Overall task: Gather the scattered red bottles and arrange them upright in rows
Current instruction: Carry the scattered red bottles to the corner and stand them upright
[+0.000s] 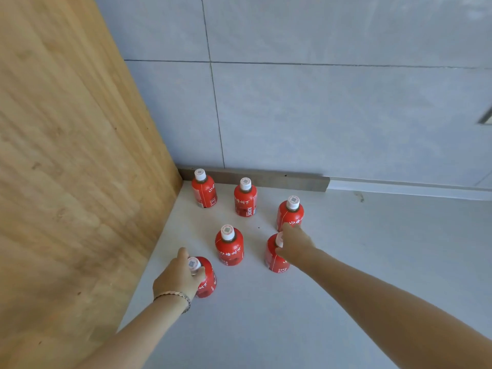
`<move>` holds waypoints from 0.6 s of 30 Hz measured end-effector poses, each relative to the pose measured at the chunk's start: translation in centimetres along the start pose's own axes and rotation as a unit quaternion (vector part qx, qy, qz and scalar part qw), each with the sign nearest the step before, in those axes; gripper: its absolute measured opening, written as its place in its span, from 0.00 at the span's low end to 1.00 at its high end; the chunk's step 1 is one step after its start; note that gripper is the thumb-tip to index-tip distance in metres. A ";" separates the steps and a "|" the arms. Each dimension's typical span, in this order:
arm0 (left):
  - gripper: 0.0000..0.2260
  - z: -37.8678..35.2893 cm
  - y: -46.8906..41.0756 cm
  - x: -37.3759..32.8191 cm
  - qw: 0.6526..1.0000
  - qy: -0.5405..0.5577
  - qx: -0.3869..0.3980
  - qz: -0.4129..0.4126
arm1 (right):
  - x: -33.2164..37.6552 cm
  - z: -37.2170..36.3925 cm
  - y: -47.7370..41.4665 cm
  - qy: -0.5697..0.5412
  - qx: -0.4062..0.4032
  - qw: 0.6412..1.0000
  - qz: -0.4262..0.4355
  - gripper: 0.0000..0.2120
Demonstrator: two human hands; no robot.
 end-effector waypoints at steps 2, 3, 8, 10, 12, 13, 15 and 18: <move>0.18 0.6 0.7 -1.4 0.993 -0.084 -0.043 -0.066 | -1.2 0.2 0.1 0.022 0.021 1.000 0.003 0.23; 0.21 0.7 1.1 -2.5 0.985 -0.104 -0.058 -0.123 | -2.1 0.3 0.4 0.041 0.034 0.999 0.007 0.22; 0.09 1.1 4.7 -11.9 0.955 -0.046 0.043 -0.291 | -9.1 3.2 3.7 0.061 0.069 0.995 -0.027 0.18; 0.05 -1.2 5.9 -15.9 0.952 -0.024 0.169 -0.255 | -13.2 4.9 5.3 0.032 0.068 0.995 -0.067 0.18; 0.07 -3.4 7.6 -20.7 0.926 -0.049 0.241 -0.287 | -17.8 6.8 7.5 0.024 0.088 0.991 -0.096 0.19; 0.04 -4.2 8.6 -23.3 0.912 -0.082 0.249 -0.315 | -20.4 7.8 8.7 0.021 0.099 0.989 -0.108 0.19; 0.08 -5.6 11.3 -28.9 0.891 -0.133 0.238 -0.362 | -26.0 9.8 11.5 0.018 0.112 0.984 -0.135 0.20; 0.09 -7.7 17.0 -37.6 0.867 -0.161 0.227 -0.413 | -35.5 13.0 15.5 0.019 0.087 0.980 -0.176 0.21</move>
Point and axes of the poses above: each hand's wrist, its own y-axis away from the middle knuckle, its own z-axis out of the back of the hand, x = y × z, the point moved 4 cm from there along -y, towards the middle knuckle, and after that the axes turned 10 degrees about -x, right-handed, at the moved point
